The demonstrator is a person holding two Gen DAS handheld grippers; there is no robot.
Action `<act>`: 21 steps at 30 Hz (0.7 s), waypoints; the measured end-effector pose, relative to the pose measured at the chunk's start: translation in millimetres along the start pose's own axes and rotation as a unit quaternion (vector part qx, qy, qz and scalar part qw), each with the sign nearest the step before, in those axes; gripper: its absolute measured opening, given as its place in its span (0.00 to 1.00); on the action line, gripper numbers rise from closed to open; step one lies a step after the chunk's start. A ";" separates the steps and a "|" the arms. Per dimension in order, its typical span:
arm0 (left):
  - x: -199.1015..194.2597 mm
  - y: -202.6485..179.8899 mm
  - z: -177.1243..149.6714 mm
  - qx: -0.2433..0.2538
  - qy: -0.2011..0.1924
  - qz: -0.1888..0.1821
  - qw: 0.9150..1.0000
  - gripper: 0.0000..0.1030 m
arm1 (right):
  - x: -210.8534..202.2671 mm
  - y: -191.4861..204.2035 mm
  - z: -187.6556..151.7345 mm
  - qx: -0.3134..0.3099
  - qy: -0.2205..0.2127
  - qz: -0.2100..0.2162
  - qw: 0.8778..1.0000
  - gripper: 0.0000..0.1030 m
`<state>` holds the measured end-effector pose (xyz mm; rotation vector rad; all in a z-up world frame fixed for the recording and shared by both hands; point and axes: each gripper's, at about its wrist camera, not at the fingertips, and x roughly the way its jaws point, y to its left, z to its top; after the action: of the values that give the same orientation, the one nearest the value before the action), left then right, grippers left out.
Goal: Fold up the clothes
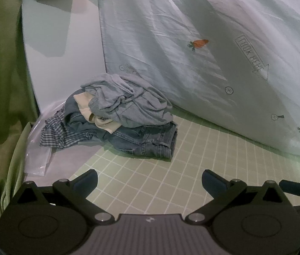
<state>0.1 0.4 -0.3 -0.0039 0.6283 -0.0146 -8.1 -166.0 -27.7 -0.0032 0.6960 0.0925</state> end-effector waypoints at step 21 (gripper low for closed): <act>0.1 -5.1 -7.1 -0.002 0.001 0.005 1.000 1.00 | -0.7 -3.7 -3.8 0.005 -0.002 0.003 1.000 0.97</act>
<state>-4.1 -4.7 -6.1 -0.0056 0.6306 -0.0042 -10.7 -169.8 -30.3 0.0084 0.6922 0.0953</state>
